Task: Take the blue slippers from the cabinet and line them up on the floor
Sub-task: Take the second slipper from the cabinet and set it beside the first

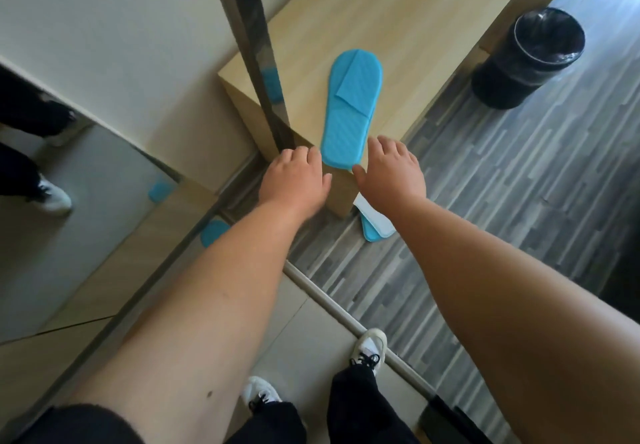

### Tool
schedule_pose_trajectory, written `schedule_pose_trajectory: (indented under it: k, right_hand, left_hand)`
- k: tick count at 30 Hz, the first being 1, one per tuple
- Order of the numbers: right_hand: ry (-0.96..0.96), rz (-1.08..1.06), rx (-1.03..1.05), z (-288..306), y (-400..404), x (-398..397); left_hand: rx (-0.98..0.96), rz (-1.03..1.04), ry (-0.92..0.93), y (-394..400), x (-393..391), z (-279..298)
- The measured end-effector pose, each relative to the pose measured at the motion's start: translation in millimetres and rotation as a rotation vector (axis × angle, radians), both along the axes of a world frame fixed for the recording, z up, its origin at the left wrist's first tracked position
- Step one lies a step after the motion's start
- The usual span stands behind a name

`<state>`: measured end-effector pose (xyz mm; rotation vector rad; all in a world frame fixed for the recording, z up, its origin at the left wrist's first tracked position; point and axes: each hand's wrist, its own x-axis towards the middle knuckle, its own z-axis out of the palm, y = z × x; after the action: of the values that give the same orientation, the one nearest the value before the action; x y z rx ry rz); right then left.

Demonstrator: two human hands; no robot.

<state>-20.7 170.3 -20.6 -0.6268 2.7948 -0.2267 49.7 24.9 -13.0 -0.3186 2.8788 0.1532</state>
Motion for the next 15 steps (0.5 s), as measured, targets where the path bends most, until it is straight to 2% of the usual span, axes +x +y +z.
schedule_pose_trajectory:
  k: [3,8,15]
  right_hand:
    - [-0.043,-0.046,-0.034,-6.6,-3.7,-34.6]
    - [-0.114,-0.163,-0.071,-25.3,-13.6,-79.2]
    - [-0.153,-0.352,-0.133,-49.7,-42.8,-119.4]
  left_hand:
    - [0.018,0.021,0.007,3.3,-40.1,-9.9]
    - [0.119,0.195,0.042,-4.6,-94.6,-32.9]
    - [0.220,0.304,0.069,-14.2,-145.9,-65.8]
